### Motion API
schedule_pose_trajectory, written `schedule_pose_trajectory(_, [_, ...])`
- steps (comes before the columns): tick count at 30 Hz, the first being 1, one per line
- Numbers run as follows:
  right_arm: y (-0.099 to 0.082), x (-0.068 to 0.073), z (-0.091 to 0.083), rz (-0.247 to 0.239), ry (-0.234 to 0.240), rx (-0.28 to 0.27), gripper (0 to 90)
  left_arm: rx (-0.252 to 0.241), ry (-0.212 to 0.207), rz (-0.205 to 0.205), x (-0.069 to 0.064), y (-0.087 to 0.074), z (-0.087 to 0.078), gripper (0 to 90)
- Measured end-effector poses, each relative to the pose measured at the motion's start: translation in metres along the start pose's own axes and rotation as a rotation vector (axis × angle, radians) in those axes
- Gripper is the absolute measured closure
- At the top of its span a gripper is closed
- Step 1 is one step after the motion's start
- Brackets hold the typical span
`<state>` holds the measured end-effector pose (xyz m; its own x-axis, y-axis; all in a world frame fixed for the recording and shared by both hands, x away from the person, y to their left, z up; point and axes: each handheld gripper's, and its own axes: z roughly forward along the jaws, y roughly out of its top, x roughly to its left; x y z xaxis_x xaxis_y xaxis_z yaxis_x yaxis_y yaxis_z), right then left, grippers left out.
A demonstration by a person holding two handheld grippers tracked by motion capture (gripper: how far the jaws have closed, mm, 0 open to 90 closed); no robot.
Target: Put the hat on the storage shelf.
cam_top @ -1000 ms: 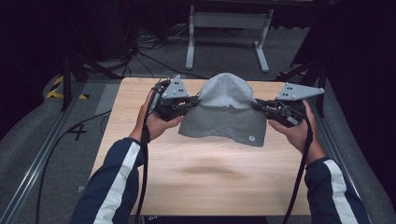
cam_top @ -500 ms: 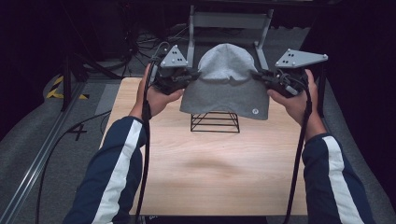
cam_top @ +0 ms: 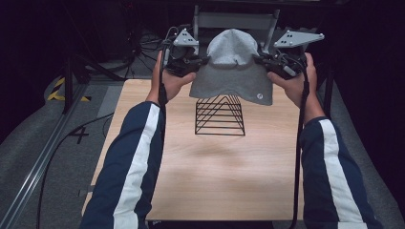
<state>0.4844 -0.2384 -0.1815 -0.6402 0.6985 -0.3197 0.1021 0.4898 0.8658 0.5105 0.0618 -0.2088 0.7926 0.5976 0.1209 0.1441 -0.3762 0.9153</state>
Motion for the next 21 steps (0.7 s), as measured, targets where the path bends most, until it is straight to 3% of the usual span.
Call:
schedule_pose_trajectory(2, [-0.003,0.000,0.005,-0.001,0.001,0.007,84.2,0.015,0.004,0.002,0.002,-0.004,0.003,85.8])
schedule_pose_trajectory(8, [-0.016,-0.001,0.016,0.032,0.037,0.022,84.2,0.037,0.007,-0.042,0.007,-0.016,0.011,85.8])
schedule_pose_trajectory(16, [-0.016,0.008,0.003,0.009,0.085,-0.011,84.2,-0.012,-0.048,0.006,0.000,-0.017,-0.011,85.8])
schedule_pose_trajectory(21, [-0.016,0.017,-0.005,-0.007,0.108,-0.026,84.4,-0.011,-0.065,0.037,-0.009,-0.020,-0.019,85.8])
